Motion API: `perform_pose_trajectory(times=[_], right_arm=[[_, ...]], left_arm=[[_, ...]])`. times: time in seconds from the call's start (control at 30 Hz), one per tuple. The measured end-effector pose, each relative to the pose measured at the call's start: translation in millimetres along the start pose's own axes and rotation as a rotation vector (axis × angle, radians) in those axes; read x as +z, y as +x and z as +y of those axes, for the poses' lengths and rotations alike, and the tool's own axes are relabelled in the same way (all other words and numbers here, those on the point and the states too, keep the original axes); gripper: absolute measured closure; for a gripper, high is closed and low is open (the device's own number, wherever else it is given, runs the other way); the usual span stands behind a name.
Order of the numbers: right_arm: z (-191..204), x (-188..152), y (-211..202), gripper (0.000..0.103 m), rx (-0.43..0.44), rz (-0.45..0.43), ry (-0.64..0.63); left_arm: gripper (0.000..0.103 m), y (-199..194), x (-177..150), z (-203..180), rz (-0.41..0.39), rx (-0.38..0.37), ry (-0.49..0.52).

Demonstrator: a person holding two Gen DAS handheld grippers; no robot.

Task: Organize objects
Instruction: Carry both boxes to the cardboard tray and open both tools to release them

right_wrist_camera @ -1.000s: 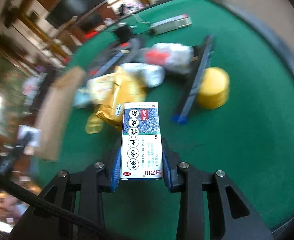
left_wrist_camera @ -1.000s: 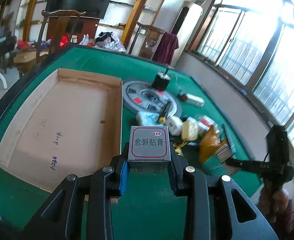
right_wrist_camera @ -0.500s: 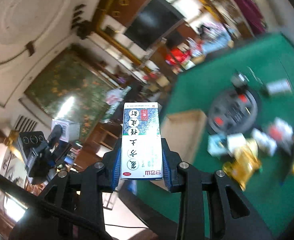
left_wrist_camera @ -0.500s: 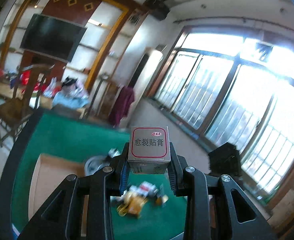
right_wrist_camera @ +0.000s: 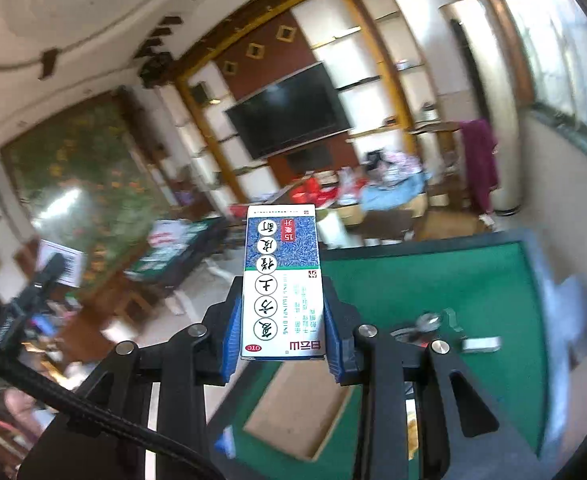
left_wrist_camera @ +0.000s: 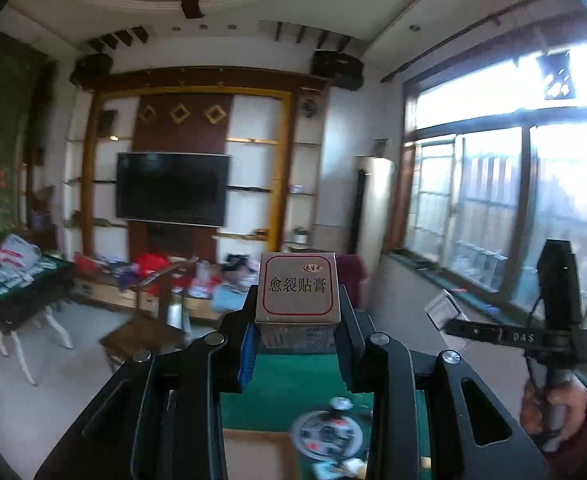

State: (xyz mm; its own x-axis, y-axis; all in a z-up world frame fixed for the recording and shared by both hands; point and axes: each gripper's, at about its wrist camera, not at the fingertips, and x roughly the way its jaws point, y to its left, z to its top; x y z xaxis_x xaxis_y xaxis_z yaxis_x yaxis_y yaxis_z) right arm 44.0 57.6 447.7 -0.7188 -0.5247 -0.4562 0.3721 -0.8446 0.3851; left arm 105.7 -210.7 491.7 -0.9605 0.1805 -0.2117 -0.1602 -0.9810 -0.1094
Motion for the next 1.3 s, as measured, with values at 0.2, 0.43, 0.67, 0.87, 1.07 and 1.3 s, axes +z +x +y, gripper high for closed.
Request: perform_pose_trajectory(times=[0.2,0.43,0.67,0.87,1.07,1.3], right_arm=[[-34,-69,136,0.071,0.073,0.214,0.121],[-100,-178,279,0.071,0.035,0.395,0.191],[-139,-212,348,0.071,-0.043,0.468,0.213],[-141,-213,356,0.071,-0.086,0.479,0.208],[-135,-217,358,0.071,-0.144,0.471,0.162],[-137,-224,353,0.071,-0.183,0.459,0.163]], left_arm=[[0.074,101,-105,38,0.181,-0.037,-0.059],[0.075,251,-294,82,0.481,-0.048,-0.165],[0.075,331,-404,90,0.683,-0.016,-0.252],[0.075,349,-420,89,0.725,0.014,-0.266],[0.075,358,-412,96,0.726,0.015,-0.28],[0.075,358,-415,97,0.736,-0.013,-0.339]])
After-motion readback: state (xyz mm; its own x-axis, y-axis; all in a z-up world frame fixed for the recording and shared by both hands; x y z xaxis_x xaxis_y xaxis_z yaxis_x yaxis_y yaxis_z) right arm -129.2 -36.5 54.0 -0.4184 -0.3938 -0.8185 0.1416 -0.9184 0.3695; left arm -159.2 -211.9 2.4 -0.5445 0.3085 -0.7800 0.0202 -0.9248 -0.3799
